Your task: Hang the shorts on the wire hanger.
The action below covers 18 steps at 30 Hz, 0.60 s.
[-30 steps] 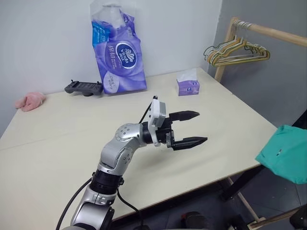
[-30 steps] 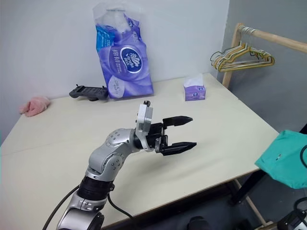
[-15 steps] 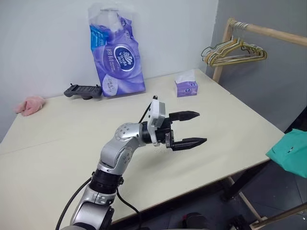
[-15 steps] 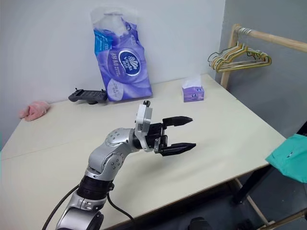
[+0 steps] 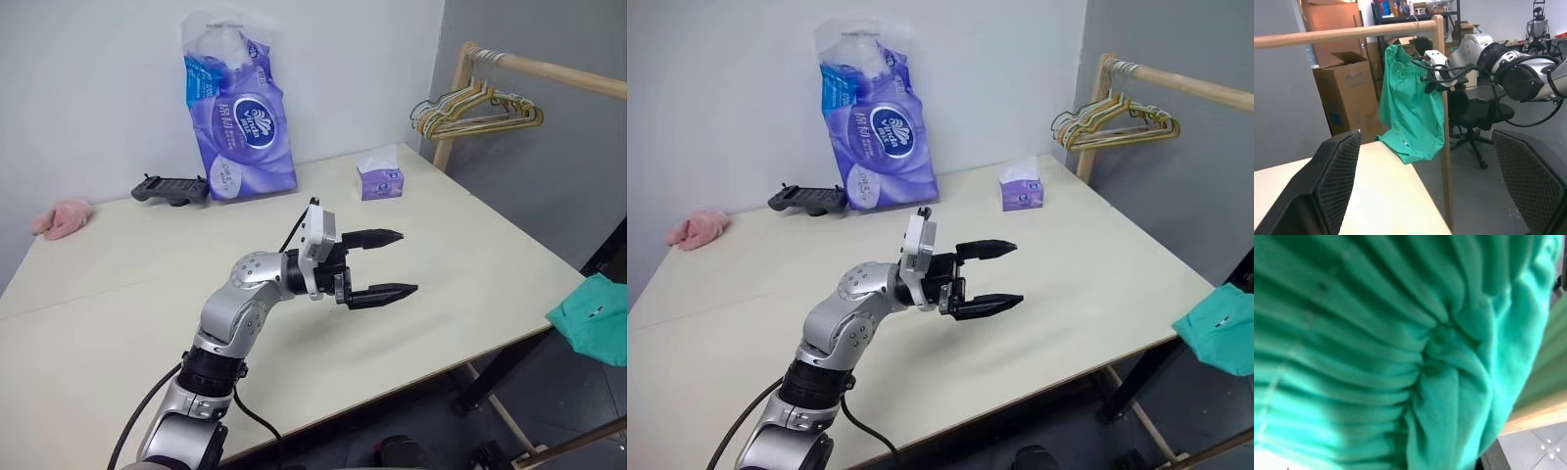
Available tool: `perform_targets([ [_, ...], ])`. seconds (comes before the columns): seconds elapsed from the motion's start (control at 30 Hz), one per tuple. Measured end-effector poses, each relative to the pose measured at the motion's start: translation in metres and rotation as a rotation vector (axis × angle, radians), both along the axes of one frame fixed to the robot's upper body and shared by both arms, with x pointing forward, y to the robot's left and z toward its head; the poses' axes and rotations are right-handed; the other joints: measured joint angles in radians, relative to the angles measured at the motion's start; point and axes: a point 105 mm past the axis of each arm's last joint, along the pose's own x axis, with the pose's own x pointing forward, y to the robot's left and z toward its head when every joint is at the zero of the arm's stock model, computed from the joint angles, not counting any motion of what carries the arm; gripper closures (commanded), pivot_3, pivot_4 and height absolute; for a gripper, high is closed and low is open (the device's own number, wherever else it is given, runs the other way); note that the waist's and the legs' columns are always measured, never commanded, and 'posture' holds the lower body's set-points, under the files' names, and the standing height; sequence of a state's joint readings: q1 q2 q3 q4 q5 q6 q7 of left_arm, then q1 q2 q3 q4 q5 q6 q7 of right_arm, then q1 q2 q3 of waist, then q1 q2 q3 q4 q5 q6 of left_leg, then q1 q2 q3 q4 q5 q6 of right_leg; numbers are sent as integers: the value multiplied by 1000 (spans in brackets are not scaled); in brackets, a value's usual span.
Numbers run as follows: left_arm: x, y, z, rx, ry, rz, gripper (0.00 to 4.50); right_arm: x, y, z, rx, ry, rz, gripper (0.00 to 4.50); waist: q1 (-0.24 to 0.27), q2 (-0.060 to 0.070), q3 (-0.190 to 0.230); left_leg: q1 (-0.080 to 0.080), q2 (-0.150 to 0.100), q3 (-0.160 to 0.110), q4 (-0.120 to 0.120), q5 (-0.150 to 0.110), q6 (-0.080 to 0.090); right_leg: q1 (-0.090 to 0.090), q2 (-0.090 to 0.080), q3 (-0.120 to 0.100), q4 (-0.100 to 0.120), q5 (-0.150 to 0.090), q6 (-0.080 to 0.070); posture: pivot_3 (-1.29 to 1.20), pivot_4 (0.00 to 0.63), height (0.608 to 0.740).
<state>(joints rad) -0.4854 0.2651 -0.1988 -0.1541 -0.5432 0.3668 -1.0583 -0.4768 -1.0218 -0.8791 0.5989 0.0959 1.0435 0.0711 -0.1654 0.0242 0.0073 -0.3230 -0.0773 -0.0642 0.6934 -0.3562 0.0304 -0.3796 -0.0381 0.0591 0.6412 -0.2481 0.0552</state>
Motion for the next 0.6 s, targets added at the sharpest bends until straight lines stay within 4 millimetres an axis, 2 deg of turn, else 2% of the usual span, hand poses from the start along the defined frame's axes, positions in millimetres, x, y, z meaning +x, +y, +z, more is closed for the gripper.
perform_targets([
  [0.13,0,0,0,1,1,1,12,-6,-3,-2,-2,17,-17,4500,-4,0,1,2,0,6,0,-2,3,0,1,5,0,-1,2,-275,29,740],
  [0.33,-1,-3,-1,4,3,-8,12,-2,0,-5,20,0,-3,4500,-7,-1,2,10,0,11,0,-6,5,6,1,11,-1,-3,6,-274,32,740],
  [0.5,-1,-3,-1,5,0,-8,12,-1,1,-5,26,-5,-5,4500,-7,-2,3,11,1,13,0,-7,5,7,1,12,-4,-3,6,-272,35,740],
  [0.53,-1,-3,0,5,0,-8,0,-1,1,-5,26,-6,-6,3922,-7,-2,3,11,1,13,0,-8,5,7,1,12,-4,-3,6,-272,36,740],
  [0.6,-1,-2,0,6,0,-8,0,-1,1,-5,28,-9,-7,3392,-7,-2,3,11,1,13,0,-8,5,7,1,12,-4,-3,6,-270,36,740],
])
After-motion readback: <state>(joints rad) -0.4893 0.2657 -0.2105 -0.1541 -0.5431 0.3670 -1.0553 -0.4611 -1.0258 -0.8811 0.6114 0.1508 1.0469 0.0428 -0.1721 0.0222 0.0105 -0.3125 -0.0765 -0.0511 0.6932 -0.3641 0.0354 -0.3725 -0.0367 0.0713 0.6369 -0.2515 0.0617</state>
